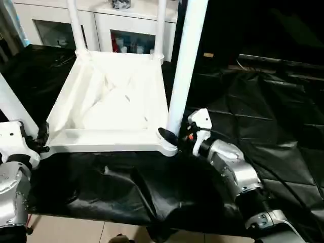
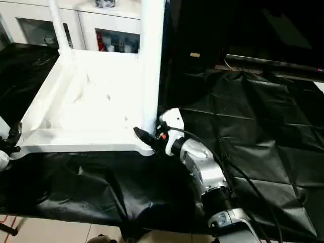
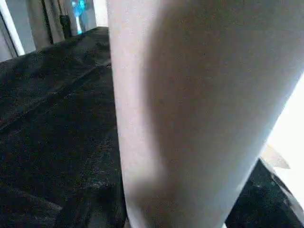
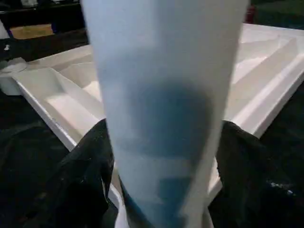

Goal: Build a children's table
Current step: Flip table

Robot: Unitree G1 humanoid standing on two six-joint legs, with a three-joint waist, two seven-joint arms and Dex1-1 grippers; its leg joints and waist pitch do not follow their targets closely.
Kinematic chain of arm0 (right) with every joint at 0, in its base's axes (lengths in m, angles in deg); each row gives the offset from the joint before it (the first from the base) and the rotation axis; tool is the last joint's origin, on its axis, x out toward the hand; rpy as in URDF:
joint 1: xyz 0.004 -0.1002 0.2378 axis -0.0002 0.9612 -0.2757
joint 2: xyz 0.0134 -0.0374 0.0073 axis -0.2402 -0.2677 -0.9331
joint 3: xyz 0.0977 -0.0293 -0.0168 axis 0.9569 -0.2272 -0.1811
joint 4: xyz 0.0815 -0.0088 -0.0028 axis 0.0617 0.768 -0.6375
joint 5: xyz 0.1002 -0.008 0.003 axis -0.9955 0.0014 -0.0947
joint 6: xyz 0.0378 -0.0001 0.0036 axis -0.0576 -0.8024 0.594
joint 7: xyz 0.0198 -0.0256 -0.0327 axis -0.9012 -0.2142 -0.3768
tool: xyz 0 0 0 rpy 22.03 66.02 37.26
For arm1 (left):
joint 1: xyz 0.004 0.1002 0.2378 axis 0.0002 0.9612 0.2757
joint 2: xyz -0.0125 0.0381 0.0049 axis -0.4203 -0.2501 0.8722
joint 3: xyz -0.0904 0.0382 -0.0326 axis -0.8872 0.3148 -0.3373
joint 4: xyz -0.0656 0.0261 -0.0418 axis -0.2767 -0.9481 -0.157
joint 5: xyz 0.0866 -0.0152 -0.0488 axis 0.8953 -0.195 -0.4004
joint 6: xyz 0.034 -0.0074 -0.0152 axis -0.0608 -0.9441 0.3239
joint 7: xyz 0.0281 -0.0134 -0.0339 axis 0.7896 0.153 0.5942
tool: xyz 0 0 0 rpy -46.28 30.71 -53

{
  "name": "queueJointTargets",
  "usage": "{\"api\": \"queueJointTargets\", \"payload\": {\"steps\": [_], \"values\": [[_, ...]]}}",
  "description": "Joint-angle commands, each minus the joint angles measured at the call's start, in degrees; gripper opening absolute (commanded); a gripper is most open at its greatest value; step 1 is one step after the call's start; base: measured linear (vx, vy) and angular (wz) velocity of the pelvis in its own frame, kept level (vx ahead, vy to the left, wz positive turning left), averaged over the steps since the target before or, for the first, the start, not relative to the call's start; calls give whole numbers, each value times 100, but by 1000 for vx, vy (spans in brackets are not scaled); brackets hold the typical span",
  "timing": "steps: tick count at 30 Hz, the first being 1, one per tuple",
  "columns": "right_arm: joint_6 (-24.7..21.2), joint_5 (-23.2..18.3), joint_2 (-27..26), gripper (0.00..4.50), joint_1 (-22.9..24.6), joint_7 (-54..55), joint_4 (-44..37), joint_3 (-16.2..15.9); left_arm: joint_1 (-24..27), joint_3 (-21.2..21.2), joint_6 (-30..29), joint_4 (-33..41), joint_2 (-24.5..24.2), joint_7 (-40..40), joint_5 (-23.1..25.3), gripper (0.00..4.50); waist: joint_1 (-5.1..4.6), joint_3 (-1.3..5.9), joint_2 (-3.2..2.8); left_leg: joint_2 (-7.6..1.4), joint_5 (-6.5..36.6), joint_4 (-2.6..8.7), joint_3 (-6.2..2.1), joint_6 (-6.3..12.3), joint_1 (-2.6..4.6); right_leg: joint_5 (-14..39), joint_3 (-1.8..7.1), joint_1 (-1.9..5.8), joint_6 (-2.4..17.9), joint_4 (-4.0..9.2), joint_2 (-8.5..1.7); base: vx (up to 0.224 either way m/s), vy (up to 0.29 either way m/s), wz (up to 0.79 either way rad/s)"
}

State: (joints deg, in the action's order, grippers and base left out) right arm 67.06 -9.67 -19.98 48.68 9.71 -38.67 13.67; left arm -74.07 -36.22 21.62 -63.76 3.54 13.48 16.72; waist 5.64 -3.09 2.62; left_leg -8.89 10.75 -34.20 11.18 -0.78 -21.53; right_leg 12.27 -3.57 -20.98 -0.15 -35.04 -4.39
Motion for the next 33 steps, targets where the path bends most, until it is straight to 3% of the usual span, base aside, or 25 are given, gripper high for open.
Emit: {"api": "queueJointTargets", "payload": {"steps": [1, 6, 8, 9, 15, 19, 21, 22, 24, 25, 27, 31, 33], "values": [[79, -21, 16, 288, -113, -66, 52, 127, 23, 222, 19, 81, 106, -61, 1, 211, -28, 287, -137, -522, 2214, 607, -277, -580, 201, 1114, 346, 1, 1001, 405, -512, 0, 0, 0], [204, -77, -14, 246, -92, 14, 133, 239, 102, 355, 63, 277, 240, -196, -21, 211, -10, 289, -96, -538, 2084, 607, -268, -544, 196, 1038, 348, 3, 1024, 397, -528, 0, 0, 0], [220, -87, -19, 223, -73, 46, 129, 266, 125, 395, 71, 331, 271, -233, -30, 211, -3, 287, -110, -533, 2098, 605, -259, -546, 202, 1063, 348, -6, 1027, 409, -522, 0, 0, 0], [236, -141, -10, 205, 30, 62, 48, 348, 191, 510, 67, 501, 363, -371, -75, 211, 6, 284, -77, -533, 2089, 608, -256, -524, 191, 1101, 352, 8, 1011, 409, -525, 0, 0, 0], [200, -186, 94, 193, 337, 227, -284, 543, 272, 790, 53, 713, 473, -492, 2, 211, 72, 279, -66, -536, 2038, 606, -245, -500, 211, 1150, 357, -5, 898, 429, -514, 0, 0, 0], [247, -237, 212, 191, 782, 678, -734, 930, 317, 1305, -7, 930, 665, -735, 94, 211, 128, 270, -88, -548, 2069, 620, -240, -541, 226, 1209, 366, -22, 821, 454, -510, 0, 0, 0], [266, -233, 221, 191, 812, 732, -753, 965, 312, 1356, -14, 940, 690, -747, 104, 211, 164, 274, -71, -534, 2138, 618, -230, -576, 241, 1248, 359, -29, 803, 458, -505, 0, 0, 0], [301, -220, 232, 191, 977, 1008, -869, 1165, 215, 1589, -70, 952, 840, -873, 126, 211, 146, 268, -138, -532, 2184, 630, -241, -616, 221, 1302, 364, -21, 783, 468, -513, 0, 0, 0], [334, -186, 243, 191, 1081, 1227, -937, 1302, 120, 1741, -118, 948, 952, -928, 133, 211, 176, 257, -101, -531, 2343, 613, -222, -661, 280, 1438, 378, -74, 726, 519, -513, 0, 0, 0], [339, -178, 246, 191, 1107, 1287, -955, 1340, 92, 1784, -134, 947, 981, -945, 133, 211, 165, 254, -111, -525, 2453, 620, -225, -679, 283, 1538, 377, -73, 724, 526, -507, 0, 0, 0], [360, -123, 282, 191, 1194, 1544, -1011, 1505, -89, 1966, -165, 903, 1125, -974, 164, 211, 153, 255, -122, -525, 2414, 632, -247, -673, 238, 1558, 374, -35, 700, 521, -514, 0, 0, 0], [309, 0, 356, 191, 1378, 1863, -1208, 1677, -406, 2224, -188, 734, 1335, -1073, 231, 211, 149, 268, -124, -515, 2193, 609, -230, -647, 245, 1342, 374, -32, 666, 515, -502, 0, 0, 0], [219, -21, 351, 190, 1565, 1945, -1459, 1731, -618, 2324, -155, 512, 1422, -1086, 345, 211, 134, 302, -139, -513, 1856, 605, -250, -560, 164, 1008, 361, 58, 681, 455, -513, 0, 0, 0]]}}
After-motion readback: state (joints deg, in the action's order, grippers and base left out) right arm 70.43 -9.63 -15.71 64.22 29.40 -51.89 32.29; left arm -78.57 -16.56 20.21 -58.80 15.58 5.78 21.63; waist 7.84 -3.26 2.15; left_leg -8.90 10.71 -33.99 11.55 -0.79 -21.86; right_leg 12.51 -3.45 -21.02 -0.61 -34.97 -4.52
